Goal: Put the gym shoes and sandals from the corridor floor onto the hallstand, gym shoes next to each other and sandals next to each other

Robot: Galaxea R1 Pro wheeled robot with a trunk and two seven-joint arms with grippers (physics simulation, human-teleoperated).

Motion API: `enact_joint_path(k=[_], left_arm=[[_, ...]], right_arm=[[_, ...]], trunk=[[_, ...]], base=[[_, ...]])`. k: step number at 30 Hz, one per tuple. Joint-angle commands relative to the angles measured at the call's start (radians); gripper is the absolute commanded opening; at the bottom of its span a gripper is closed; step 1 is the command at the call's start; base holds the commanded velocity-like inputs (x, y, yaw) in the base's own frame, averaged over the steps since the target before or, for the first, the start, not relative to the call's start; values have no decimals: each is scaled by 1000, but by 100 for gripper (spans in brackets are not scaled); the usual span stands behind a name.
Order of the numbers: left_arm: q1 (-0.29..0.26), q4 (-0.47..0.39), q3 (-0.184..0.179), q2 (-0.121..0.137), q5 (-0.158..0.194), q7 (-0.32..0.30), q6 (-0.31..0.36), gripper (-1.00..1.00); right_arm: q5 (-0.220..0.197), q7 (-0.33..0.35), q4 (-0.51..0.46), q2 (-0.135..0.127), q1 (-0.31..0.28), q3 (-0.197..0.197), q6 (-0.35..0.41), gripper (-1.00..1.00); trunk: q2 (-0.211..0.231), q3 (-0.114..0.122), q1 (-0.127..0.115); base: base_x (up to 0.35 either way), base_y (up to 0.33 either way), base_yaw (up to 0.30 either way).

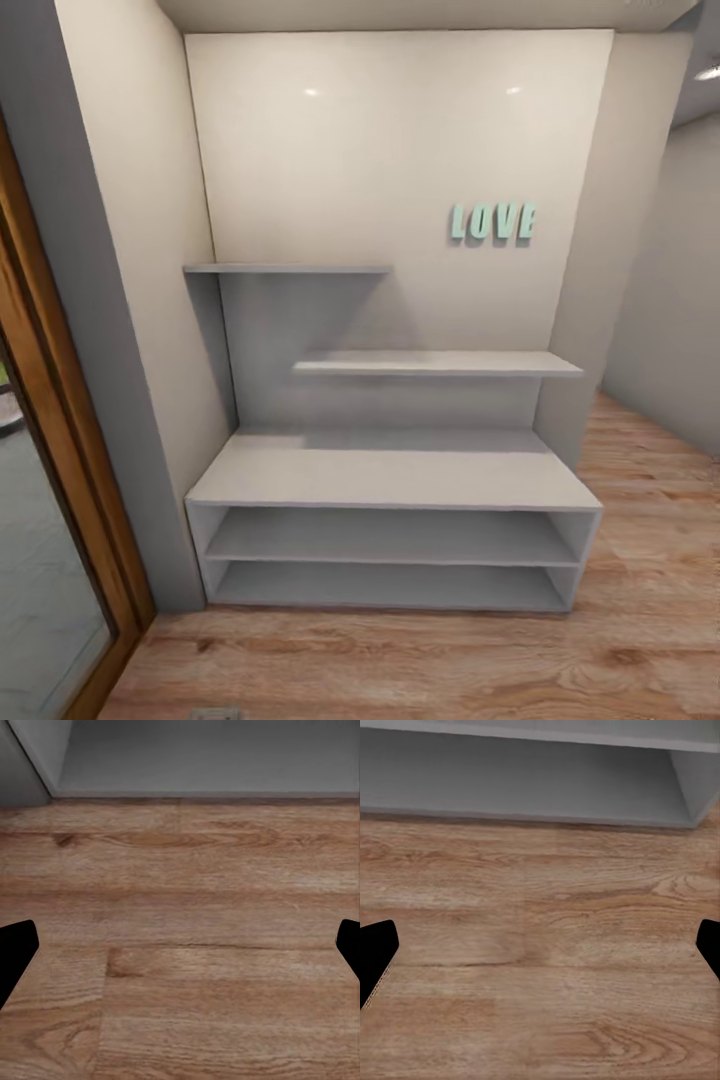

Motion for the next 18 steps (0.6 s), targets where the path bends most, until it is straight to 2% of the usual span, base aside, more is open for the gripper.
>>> enact_joint_path(k=[1,18], left_arm=[[-1,1,-1,0,1,-2,-3,100],[0,1,-2,0,1,-2,-3,100]], right_arm=[[0,0,1,0,-1,-1,-3,100],[0,1,1,0,-1,-1,-2,100]], trunk=[[-1,-1,0],[-1,7,0]], base=[[165,311,-222],[184,302,-246]])
